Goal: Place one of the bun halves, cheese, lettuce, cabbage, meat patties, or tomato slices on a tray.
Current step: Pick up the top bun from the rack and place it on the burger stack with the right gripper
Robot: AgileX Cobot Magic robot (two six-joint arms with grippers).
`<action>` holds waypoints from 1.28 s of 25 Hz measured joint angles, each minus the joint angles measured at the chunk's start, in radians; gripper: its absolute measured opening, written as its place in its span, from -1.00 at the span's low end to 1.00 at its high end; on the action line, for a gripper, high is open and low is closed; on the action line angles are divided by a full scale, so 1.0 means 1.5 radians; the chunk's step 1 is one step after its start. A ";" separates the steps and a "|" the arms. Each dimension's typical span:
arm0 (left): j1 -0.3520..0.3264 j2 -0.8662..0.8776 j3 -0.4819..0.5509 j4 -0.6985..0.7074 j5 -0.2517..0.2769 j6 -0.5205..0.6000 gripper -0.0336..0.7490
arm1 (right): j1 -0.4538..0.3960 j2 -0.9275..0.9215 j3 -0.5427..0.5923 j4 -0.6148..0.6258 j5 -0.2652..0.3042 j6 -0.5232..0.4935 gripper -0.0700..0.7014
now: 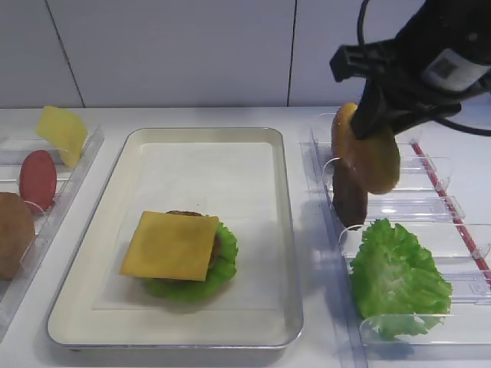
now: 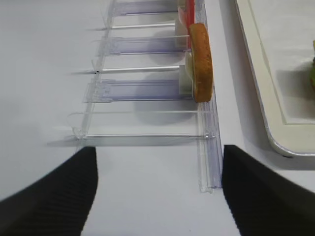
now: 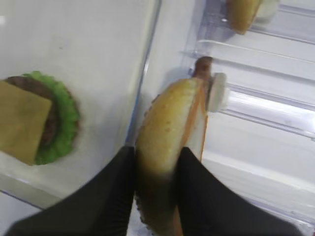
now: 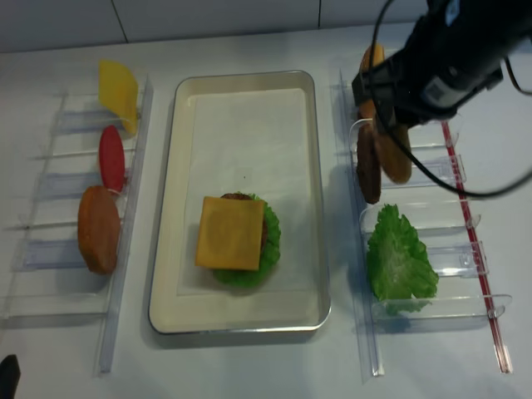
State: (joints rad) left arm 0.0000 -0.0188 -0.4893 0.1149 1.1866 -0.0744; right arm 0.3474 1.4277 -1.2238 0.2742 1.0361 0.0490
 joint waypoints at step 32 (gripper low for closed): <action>0.000 0.000 0.000 -0.004 0.000 0.000 0.39 | 0.000 0.128 0.101 0.770 0.097 -0.531 -0.23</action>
State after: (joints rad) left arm 0.0000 -0.0188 -0.4893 0.1087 1.1866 -0.0744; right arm 0.3474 1.6196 -1.0723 1.4285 1.1811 -0.7477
